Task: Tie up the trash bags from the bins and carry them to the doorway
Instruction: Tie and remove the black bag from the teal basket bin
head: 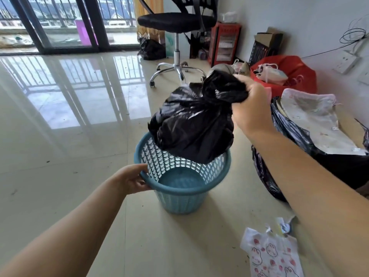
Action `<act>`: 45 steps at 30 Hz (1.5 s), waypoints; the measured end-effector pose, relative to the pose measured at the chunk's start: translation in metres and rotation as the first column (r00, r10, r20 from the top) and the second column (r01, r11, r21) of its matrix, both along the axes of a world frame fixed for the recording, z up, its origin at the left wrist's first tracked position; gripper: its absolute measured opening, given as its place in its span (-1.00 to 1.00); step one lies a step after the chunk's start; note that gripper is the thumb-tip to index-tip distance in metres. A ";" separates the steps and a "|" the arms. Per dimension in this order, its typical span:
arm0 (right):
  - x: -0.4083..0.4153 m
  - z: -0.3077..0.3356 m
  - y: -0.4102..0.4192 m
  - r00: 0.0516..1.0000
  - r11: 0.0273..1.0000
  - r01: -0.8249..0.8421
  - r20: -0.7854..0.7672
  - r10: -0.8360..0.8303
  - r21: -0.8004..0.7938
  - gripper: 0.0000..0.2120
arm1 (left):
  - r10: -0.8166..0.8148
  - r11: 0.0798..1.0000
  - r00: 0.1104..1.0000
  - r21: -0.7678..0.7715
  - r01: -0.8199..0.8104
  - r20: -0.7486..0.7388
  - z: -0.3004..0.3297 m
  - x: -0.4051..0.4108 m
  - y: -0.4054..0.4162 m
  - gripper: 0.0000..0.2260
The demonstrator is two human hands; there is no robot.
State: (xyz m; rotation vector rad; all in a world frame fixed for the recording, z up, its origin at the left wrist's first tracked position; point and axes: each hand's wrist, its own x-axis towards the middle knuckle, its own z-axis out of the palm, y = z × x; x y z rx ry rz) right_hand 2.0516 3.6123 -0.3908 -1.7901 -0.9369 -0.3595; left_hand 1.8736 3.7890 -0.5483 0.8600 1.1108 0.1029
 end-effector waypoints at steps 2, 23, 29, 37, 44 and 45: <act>0.004 0.014 -0.007 0.999 0.998 0.033 0.018 -0.034 0.054 -0.71 | 0.163 0.986 0.985 -0.037 -0.161 0.058 -0.003 0.005 0.003 -0.78; -0.034 -0.139 -0.033 0.957 0.789 -0.171 -0.290 -0.009 -0.589 -0.56 | 0.479 0.872 0.864 0.032 -0.489 0.156 -0.039 0.020 0.022 -0.51; -0.045 -0.174 -0.041 0.888 0.662 -0.328 -0.460 -0.029 -0.675 -0.61 | 0.147 0.982 0.986 0.133 -0.136 -0.078 -0.021 0.012 0.005 -0.44; -0.036 -0.150 -0.039 0.523 0.876 -0.417 -0.852 0.014 -0.242 -0.60 | -0.725 0.470 0.572 0.331 0.818 -0.385 0.047 0.033 -0.065 -0.48; -0.027 -0.135 -0.058 0.600 0.833 -0.503 -0.787 0.144 -0.230 -0.86 | -0.596 0.628 0.794 0.548 0.552 -0.117 0.031 0.046 -0.071 -0.81; -0.026 -0.136 -0.060 0.623 0.815 -0.516 -0.769 0.145 -0.264 -0.83 | -0.588 0.638 0.804 0.563 0.526 -0.086 0.032 0.047 -0.071 -0.82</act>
